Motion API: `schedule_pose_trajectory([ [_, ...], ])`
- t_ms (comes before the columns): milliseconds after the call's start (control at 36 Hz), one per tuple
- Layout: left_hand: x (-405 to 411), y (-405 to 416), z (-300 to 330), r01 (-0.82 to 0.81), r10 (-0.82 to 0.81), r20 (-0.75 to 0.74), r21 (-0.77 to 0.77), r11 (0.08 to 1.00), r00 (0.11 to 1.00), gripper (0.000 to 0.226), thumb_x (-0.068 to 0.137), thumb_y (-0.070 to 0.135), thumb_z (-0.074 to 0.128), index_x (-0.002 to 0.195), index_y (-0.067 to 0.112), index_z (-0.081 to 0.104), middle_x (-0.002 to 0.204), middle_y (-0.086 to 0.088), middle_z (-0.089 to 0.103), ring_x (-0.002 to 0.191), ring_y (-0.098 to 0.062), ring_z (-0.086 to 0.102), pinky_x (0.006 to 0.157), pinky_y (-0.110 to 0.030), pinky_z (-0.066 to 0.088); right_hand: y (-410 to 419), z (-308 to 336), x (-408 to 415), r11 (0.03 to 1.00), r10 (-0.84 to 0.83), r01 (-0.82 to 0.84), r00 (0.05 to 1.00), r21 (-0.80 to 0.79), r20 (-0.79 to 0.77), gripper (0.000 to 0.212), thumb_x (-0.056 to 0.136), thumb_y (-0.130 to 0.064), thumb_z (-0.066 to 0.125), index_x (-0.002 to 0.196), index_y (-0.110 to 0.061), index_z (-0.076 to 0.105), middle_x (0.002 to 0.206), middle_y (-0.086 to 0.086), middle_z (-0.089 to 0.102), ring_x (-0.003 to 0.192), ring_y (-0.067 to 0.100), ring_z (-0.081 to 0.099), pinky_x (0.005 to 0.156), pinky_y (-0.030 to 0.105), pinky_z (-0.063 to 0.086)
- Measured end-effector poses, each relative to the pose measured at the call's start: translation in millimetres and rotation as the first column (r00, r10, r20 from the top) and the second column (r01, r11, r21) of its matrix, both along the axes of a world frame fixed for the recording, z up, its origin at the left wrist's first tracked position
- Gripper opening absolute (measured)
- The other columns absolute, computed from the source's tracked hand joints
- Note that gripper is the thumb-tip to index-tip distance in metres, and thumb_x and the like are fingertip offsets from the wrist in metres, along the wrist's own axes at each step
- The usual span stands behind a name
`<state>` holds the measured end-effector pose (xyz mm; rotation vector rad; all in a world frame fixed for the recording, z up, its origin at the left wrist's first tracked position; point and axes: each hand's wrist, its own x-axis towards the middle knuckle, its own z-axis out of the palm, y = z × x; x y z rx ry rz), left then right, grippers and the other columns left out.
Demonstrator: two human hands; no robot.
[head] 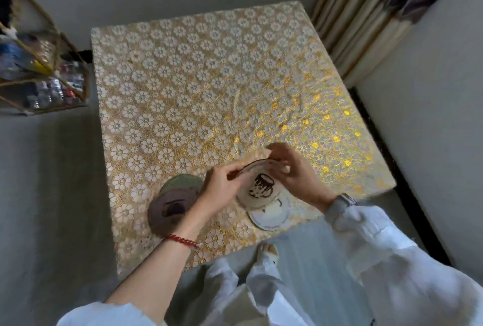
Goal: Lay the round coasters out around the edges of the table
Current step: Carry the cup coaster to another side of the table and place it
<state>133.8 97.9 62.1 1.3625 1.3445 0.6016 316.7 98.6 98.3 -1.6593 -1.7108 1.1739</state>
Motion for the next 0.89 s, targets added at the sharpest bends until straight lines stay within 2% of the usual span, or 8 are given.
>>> schedule_pose_trajectory([
  [83, 37, 10, 11, -0.069, 0.098, 0.175, -0.161, 0.985, 0.98, 0.014, 0.08, 0.027, 0.065, 0.093, 0.024, 0.067, 0.094, 0.014, 0.069, 0.086, -0.008, 0.065, 0.078, -0.02, 0.05, -9, -3, 50, 0.968, -0.23, 0.214, 0.965, -0.132, -0.127, 0.05, 0.081, -0.021, 0.064, 0.124, -0.016, 0.04, 0.111, -0.001, 0.052, 0.098, 0.012, 0.054, 0.074, 0.014, 0.048],
  [139, 65, 16, 17, -0.077, 0.144, 0.274, -0.24, 0.968, 0.951, 0.006, 0.078, 0.025, 0.066, 0.083, 0.029, 0.066, 0.089, 0.011, 0.072, 0.088, -0.011, 0.067, 0.077, -0.026, 0.052, -17, -8, 84, 0.923, -0.332, 0.255, 0.906, -0.287, -0.264, 0.041, 0.08, -0.02, 0.064, 0.116, -0.016, 0.047, 0.108, 0.003, 0.059, 0.093, 0.012, 0.06, 0.07, 0.017, 0.054],
  [278, 152, 20, 17, -0.001, 0.074, 0.258, -0.271, 0.963, 0.963, 0.009, 0.081, 0.025, 0.064, 0.089, 0.022, 0.065, 0.095, 0.001, 0.07, 0.086, -0.009, 0.065, 0.079, -0.022, 0.049, -25, -21, 159, 0.812, -0.568, 0.412, 0.72, -0.414, -0.398, 0.016, 0.083, -0.007, 0.06, 0.087, -0.022, 0.06, 0.084, -0.002, 0.069, 0.075, 0.012, 0.067, 0.054, 0.018, 0.055],
  [333, 194, 24, 9, 0.027, 0.013, 0.182, -0.219, 0.975, 0.983, 0.005, 0.084, 0.024, 0.062, 0.088, 0.027, 0.062, 0.091, 0.01, 0.066, 0.079, 0.004, 0.062, 0.069, -0.009, 0.047, -22, -23, 197, 0.801, -0.593, 0.512, 0.748, -0.31, -0.299, 0.018, 0.085, -0.004, 0.056, 0.084, -0.021, 0.059, 0.082, -0.002, 0.067, 0.072, 0.009, 0.065, 0.054, 0.02, 0.055],
  [389, 239, 30, -3, 0.035, -0.024, 0.061, -0.177, 0.984, 0.998, 0.014, 0.085, 0.026, 0.061, 0.099, 0.024, 0.059, 0.1, 0.009, 0.061, 0.087, -0.001, 0.058, 0.067, -0.007, 0.041, -16, -23, 244, 0.856, -0.511, 0.497, 0.855, -0.146, -0.088, 0.013, 0.087, -0.003, 0.049, 0.093, -0.01, 0.058, 0.087, 0.005, 0.064, 0.081, 0.018, 0.059, 0.071, 0.033, 0.052],
  [444, 284, 36, -16, -0.014, -0.004, -0.109, -0.165, 0.986, 0.994, 0.033, 0.085, 0.029, 0.061, 0.116, 0.019, 0.054, 0.111, 0.002, 0.057, 0.095, -0.011, 0.053, 0.07, -0.015, 0.041, -10, -22, 294, 0.902, -0.414, 0.422, 0.905, -0.09, 0.1, 0.021, 0.086, 0.0, 0.042, 0.103, -0.006, 0.052, 0.093, 0.006, 0.058, 0.087, 0.021, 0.053, 0.077, 0.035, 0.044],
  [556, 373, 45, -31, -0.043, 0.006, -0.331, -0.106, 0.993, 0.944, 0.045, 0.085, 0.031, 0.058, 0.124, 0.012, 0.048, 0.132, -0.013, 0.048, 0.118, -0.03, 0.047, 0.099, -0.041, 0.04, 1, -17, 387, 0.937, -0.283, 0.332, 0.906, -0.113, 0.314, 0.026, 0.083, -0.003, 0.045, 0.107, -0.011, 0.049, 0.106, 0.016, 0.064, 0.094, 0.031, 0.059, 0.082, 0.04, 0.049],
  [889, 520, 91, -33, -0.031, 0.021, -0.507, -0.011, 0.999, 0.862, 0.047, 0.086, 0.031, 0.051, 0.131, 0.019, 0.041, 0.139, -0.007, 0.039, 0.12, -0.028, 0.044, 0.099, -0.045, 0.04, 69, -1, 532, 0.963, -0.155, 0.223, 0.92, -0.154, 0.361, 0.021, 0.088, -0.013, 0.045, 0.107, -0.014, 0.053, 0.108, 0.012, 0.065, 0.101, 0.034, 0.057, 0.087, 0.045, 0.048],
])
